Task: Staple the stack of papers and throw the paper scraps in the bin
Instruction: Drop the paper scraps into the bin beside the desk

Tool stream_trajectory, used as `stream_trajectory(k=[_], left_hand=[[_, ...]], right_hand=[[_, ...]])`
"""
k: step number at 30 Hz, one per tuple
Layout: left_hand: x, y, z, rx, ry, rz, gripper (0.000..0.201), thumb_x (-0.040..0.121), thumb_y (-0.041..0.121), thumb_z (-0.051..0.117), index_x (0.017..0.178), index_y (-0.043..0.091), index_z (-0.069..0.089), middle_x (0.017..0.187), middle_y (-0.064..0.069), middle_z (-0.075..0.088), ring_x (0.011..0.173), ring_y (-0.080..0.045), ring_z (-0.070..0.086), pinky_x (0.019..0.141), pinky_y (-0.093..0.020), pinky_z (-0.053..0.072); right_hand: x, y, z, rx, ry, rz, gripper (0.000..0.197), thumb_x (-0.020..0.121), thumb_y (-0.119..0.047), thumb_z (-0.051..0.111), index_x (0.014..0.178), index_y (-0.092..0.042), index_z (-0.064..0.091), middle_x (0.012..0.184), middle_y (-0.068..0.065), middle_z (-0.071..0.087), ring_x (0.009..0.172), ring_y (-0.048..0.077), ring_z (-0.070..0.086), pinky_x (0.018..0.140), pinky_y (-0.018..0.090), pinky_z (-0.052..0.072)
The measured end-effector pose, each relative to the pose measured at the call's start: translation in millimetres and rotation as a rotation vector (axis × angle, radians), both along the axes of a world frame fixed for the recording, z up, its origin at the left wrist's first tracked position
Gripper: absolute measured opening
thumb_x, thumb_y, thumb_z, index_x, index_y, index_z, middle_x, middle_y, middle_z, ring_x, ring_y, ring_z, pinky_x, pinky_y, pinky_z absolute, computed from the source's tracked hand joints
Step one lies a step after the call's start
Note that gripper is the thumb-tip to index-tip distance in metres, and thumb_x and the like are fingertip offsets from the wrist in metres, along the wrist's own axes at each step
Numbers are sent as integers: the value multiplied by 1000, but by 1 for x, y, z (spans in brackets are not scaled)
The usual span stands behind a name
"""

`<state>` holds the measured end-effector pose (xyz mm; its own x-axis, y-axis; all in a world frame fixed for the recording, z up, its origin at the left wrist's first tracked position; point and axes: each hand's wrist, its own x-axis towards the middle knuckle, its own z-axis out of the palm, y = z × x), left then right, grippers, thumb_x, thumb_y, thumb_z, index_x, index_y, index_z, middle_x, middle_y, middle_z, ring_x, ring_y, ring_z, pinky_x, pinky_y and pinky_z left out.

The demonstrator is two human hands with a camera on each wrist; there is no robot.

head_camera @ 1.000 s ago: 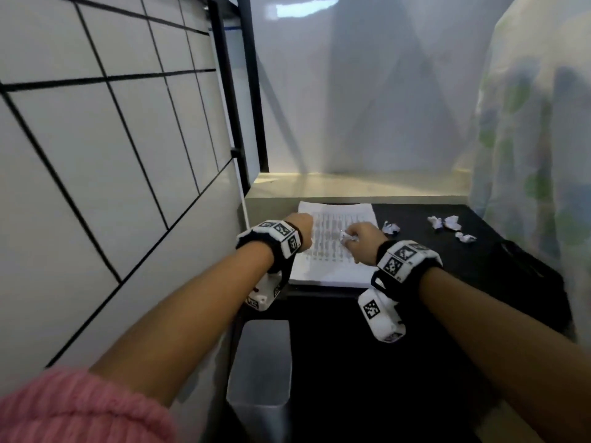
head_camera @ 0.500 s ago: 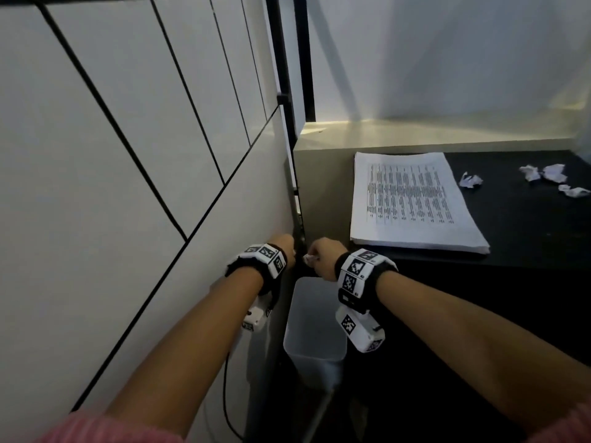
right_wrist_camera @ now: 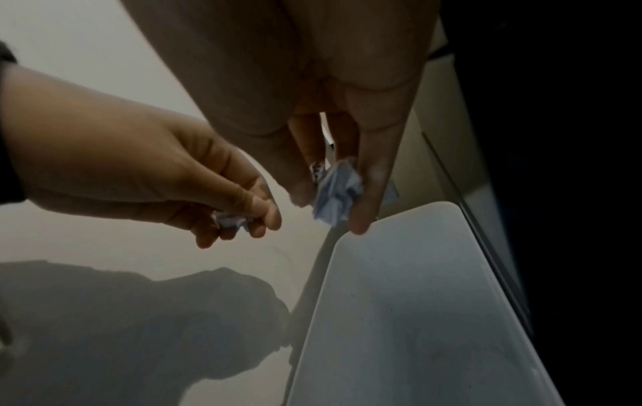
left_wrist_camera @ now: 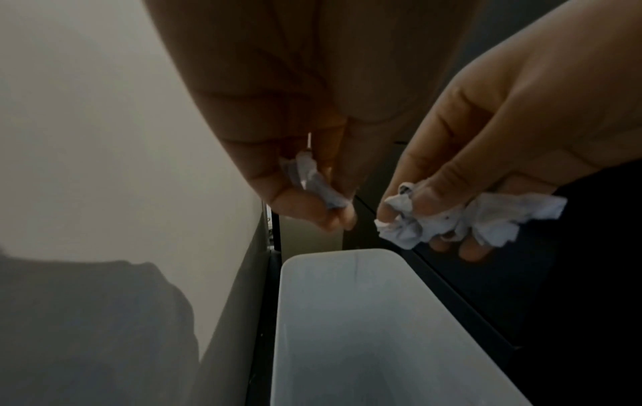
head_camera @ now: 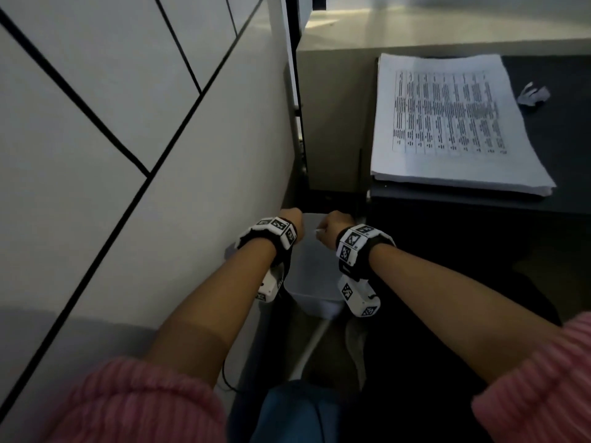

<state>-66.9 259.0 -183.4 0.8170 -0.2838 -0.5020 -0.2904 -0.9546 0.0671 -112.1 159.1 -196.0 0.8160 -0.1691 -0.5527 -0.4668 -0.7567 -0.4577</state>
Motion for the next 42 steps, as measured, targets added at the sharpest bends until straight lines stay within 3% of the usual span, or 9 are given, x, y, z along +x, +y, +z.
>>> stream_trajectory(k=[2, 10, 16, 20, 28, 31, 34, 38, 42], left_hand=[[-1, -1, -5, -13, 26, -5, 31, 94, 11, 46, 120, 1, 62, 124, -16, 63, 117, -29, 59, 95, -31, 47], [7, -13, -23, -96, 131, -9, 32, 92, 8, 54, 122, -2, 62, 128, -18, 62, 119, -30, 59, 100, -33, 46], [9, -16, -26, -152, 93, -30, 34, 95, 9, 47, 126, 9, 62, 133, -14, 59, 121, -29, 57, 101, -30, 44], [6, -13, -19, -165, 79, -13, 35, 97, 14, 45, 127, 7, 61, 134, -15, 58, 122, -31, 56, 101, -32, 44], [9, -5, 37, -112, -51, -112, 33, 95, 11, 48, 124, 3, 62, 132, -17, 59, 122, -32, 56, 101, -33, 41], [14, -10, 71, -128, -189, -110, 32, 94, 12, 48, 119, 6, 65, 126, -19, 63, 117, -33, 59, 99, -35, 44], [17, -16, 105, -144, -311, -92, 29, 91, 18, 53, 114, 9, 68, 121, -18, 66, 113, -34, 61, 97, -36, 48], [8, -48, 150, -205, -404, -130, 28, 91, 22, 55, 111, 7, 69, 119, -18, 67, 111, -34, 62, 96, -36, 48], [-6, -95, 178, -275, -424, -203, 29, 92, 20, 54, 111, 3, 68, 118, -17, 67, 111, -33, 60, 93, -34, 47]], right_hand=[[1, -3, -11, -15, 35, -6, 48, 91, -41, 51, 128, -11, 57, 135, 9, 55, 121, 30, 54, 97, 35, 46], [-1, -4, -16, 21, 65, -24, 44, 95, -8, 46, 138, -8, 46, 146, 12, 45, 132, 28, 46, 109, 31, 37], [-2, -6, -16, 81, 53, -57, 51, 96, -9, 43, 146, -8, 31, 150, 13, 37, 137, 28, 39, 111, 31, 34], [-9, -7, -9, 123, 41, -51, 58, 97, -17, 43, 150, -9, 19, 157, 11, 23, 142, 28, 29, 115, 32, 28], [-35, -11, 40, 187, -71, 50, 54, 97, -11, 41, 148, -10, 25, 151, 15, 34, 138, 30, 36, 111, 31, 33], [-50, -26, 72, 336, -168, 69, 54, 95, -6, 44, 146, -6, 27, 145, 21, 42, 116, 29, 54, 99, 28, 44], [-66, -44, 107, 574, -227, 16, 50, 95, -4, 44, 144, -6, 32, 132, 28, 54, 62, 15, 55, 57, 17, 51], [-90, -93, 160, 627, -336, -94, 41, 96, -4, 43, 137, -5, 44, 130, 25, 57, 70, 20, 56, 66, 22, 46], [-112, -158, 187, 437, -427, -156, 33, 95, -4, 43, 125, -1, 55, 126, 23, 60, 69, 17, 55, 65, 22, 49]])
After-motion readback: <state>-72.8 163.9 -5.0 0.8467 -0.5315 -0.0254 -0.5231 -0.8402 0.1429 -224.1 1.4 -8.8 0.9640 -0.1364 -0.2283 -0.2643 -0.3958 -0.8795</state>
